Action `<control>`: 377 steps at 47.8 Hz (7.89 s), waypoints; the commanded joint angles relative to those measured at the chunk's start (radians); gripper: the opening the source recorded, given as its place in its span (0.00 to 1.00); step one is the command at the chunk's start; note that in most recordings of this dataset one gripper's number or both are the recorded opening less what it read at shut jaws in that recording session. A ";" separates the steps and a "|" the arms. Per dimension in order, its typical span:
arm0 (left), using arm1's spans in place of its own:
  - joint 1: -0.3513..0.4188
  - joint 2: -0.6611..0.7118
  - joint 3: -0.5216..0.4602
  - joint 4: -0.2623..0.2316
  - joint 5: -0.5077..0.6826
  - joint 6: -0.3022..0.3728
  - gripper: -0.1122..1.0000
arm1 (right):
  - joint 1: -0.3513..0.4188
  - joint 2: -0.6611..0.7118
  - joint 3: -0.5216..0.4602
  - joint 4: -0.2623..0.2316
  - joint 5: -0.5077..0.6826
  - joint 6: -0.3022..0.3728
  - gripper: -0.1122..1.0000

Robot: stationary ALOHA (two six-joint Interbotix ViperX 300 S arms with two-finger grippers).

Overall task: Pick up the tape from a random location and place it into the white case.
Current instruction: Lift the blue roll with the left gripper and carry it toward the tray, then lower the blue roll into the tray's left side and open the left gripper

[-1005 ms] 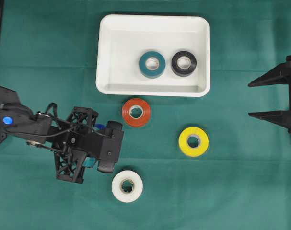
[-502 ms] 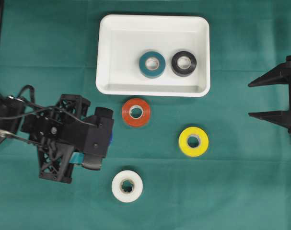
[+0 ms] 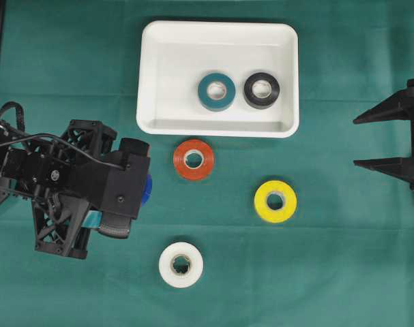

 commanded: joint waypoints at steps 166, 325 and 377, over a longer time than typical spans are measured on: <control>0.630 0.055 -0.038 0.009 -0.046 0.012 0.30 | 0.002 0.006 -0.028 -0.020 0.015 -0.002 0.82; 0.566 0.428 -0.043 0.006 -0.354 0.012 0.30 | 0.002 0.015 -0.026 -0.021 0.012 -0.005 0.82; 0.568 0.502 0.003 0.003 -0.446 0.011 0.30 | 0.002 0.020 -0.025 -0.020 0.011 -0.005 0.82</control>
